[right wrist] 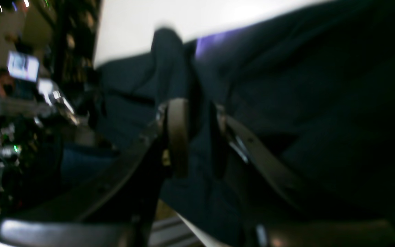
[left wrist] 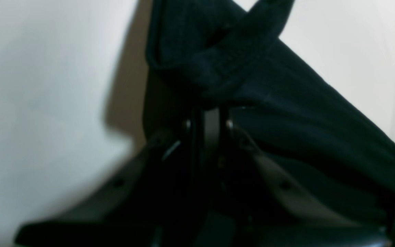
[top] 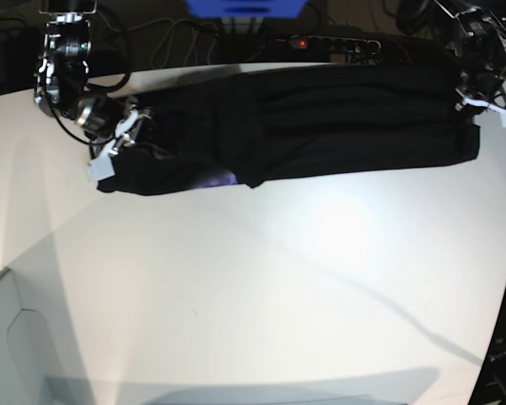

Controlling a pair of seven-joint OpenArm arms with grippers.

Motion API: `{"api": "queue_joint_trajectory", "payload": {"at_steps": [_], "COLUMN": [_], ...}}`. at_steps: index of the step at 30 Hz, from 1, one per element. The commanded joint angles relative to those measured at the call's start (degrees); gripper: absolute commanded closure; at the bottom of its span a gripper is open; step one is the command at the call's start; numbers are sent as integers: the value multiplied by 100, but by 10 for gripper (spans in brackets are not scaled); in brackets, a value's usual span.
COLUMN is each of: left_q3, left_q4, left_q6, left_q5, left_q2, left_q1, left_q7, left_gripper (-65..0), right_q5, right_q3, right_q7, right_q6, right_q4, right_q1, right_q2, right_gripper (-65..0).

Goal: Fold the T-shirt properly
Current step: 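Regrasp the folded shirt end with the left gripper, then lift the shirt end with the left gripper and fold it toward the right gripper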

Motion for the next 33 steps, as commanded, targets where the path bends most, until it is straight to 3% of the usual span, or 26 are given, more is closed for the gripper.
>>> {"api": "queue_joint_trajectory", "payload": {"at_steps": [1,7,11,15,22,33], "left_q3": [-30,330,919,1816,2967,3908], "left_q4": [190,1376,2308,2932,3583,4620], "left_q6": [5,5,5,5,5,5], "left_q5": [-141,-114,-79,123,369,352], "left_q2": [-92,462,1007,1253,1306,1297], "left_q1": [3,12,83,285,549,636], "left_q7": [-67,505,988,1155,1138,1190], "left_gripper": [-8,-8,-8,-8,-8,-8], "right_q5": [187,187,187,187,170,161], "right_q3": [71,194,432,625,651,607], "right_q7": [82,91,91,91,91,91], "right_q6": [53,53,53,53,44,35], "right_q4": [211,431,404,404,396,53], "right_q1": [25,-89,-89,-98,-98,-54], "right_q2": [118,259,259,259,259,241], "right_gripper": [-122,-122,-122,-122,-122,-122]}}
